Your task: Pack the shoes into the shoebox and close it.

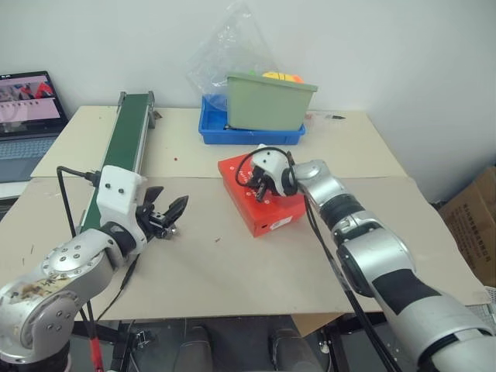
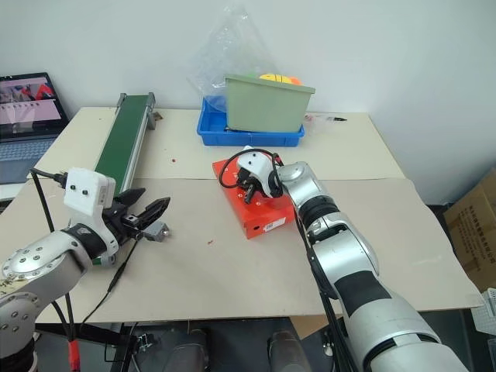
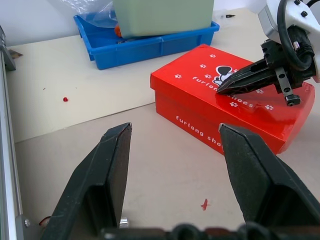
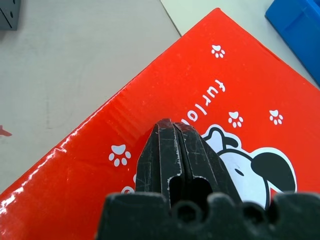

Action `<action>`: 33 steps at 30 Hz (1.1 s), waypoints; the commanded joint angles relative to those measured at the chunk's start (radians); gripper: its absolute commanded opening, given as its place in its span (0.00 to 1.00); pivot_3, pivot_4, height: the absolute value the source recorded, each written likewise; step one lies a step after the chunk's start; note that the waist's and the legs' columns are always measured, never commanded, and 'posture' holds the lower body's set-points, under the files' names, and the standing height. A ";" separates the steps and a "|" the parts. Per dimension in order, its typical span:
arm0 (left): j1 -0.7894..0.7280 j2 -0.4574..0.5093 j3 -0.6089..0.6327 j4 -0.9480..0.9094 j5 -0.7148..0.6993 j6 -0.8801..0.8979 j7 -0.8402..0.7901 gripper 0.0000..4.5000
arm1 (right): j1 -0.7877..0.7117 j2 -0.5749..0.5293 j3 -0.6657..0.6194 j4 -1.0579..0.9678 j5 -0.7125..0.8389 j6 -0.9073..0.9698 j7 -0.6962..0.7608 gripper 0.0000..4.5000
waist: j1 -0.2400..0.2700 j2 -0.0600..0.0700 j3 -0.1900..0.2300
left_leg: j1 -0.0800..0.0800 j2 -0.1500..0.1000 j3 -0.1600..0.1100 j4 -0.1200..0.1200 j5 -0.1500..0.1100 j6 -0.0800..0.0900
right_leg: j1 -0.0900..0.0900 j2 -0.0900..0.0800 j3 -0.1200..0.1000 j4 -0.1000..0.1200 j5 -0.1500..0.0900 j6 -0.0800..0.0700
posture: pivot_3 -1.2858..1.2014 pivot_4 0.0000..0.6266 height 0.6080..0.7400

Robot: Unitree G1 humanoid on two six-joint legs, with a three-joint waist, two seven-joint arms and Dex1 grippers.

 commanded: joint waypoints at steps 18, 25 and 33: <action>-0.070 0.054 -0.080 0.092 0.099 -0.086 -0.160 0.66 | -0.011 -0.268 -0.124 -0.382 0.124 0.270 0.371 0.01 | 0.009 0.005 0.005 | -0.038 -0.001 -0.001 -0.008 0.004 0.008 | -0.033 0.001 0.000 0.002 0.004 0.001 | 0.52 0.24 1.00; -0.017 0.086 -0.064 0.061 0.070 -0.144 -0.299 0.66 | 0.215 -0.423 -0.142 -0.836 0.256 0.447 0.527 0.47 | 0.018 0.006 0.006 | -0.038 -0.001 -0.001 -0.008 0.004 0.007 | -0.033 0.000 0.000 0.001 0.004 0.001 | 0.52 0.24 1.00; -0.006 0.096 -0.068 0.061 0.072 -0.179 -0.354 0.66 | 0.350 -0.536 -0.199 -1.141 0.414 0.664 0.525 0.99 | 0.018 0.008 0.008 | -0.037 -0.001 -0.001 -0.003 0.004 0.008 | -0.032 0.000 0.001 0.002 0.003 0.002 | 0.52 0.24 1.00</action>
